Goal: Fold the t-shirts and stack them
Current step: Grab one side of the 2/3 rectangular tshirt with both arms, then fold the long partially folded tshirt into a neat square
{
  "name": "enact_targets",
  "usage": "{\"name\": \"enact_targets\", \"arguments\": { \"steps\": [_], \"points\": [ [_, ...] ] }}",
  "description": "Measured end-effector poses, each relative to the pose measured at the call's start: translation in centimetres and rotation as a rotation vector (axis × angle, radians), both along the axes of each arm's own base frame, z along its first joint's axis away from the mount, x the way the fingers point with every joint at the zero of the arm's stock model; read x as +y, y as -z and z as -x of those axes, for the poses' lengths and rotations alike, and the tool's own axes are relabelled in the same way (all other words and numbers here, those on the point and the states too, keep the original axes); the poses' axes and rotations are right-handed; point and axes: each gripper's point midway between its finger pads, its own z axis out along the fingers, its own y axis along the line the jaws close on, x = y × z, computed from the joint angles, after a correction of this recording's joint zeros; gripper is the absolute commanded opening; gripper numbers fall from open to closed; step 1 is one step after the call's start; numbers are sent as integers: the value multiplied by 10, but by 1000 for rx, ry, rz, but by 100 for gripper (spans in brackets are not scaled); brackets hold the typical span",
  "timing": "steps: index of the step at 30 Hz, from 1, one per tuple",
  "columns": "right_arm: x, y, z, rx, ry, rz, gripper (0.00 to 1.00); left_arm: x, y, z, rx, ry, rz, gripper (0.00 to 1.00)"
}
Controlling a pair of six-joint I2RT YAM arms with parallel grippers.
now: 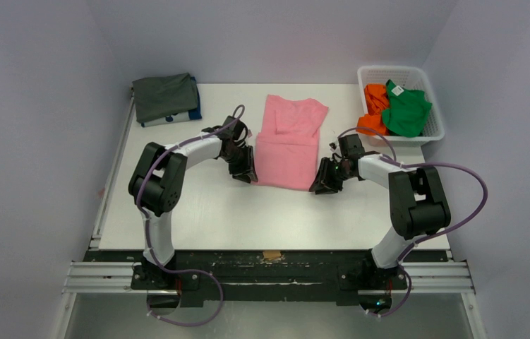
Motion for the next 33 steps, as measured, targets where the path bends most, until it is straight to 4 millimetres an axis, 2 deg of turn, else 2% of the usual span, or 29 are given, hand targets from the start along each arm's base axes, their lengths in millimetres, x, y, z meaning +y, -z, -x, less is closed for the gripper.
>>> {"name": "enact_targets", "arguments": {
  "steps": [2, 3, 5, 7, 8, 12, 16, 18, 21, 24, 26, 30, 33],
  "points": [
    [1, 0, 0, 3, -2, -5, 25, -1, 1, -3, -2, 2, 0, 15],
    [2, 1, 1, 5, -5, -9, 23, -3, 1, -4, 0, 5, 5, 0],
    [4, 2, 2, 11, -12, -16, 17, -4, 4, -4, 5, 14, 8, 0],
    [6, 3, 3, 14, -19, -20, 3, -5, 5, -3, 7, 31, 13, 0],
    [6, 3, 4, 14, -23, -17, 0, -5, 5, -2, 6, 36, 13, 0],
    [10, 6, 9, 16, -38, -23, 0, -2, 3, 6, -2, 61, 11, 0],
    [10, 3, 31, 35, -85, -20, 0, 12, -6, 40, 29, 74, 10, 0],
    [8, -4, 49, 57, -111, -16, 0, 17, -20, 58, 32, 79, 27, 0],
    [8, -34, 64, 18, -151, -35, 0, 22, -54, 81, 4, 93, 67, 0],
    [9, -69, 67, -67, -178, -58, 0, 24, -92, 94, -57, 110, 118, 0],
    [12, -94, 62, -145, -191, -78, 0, 25, -113, 99, -93, 119, 141, 0],
    [16, -123, 46, -265, -192, -101, 0, 22, -145, 94, -160, 125, 199, 0],
    [18, -131, 31, -319, -172, -111, 0, 22, -158, 78, -198, 103, 260, 0]
  ]
}}
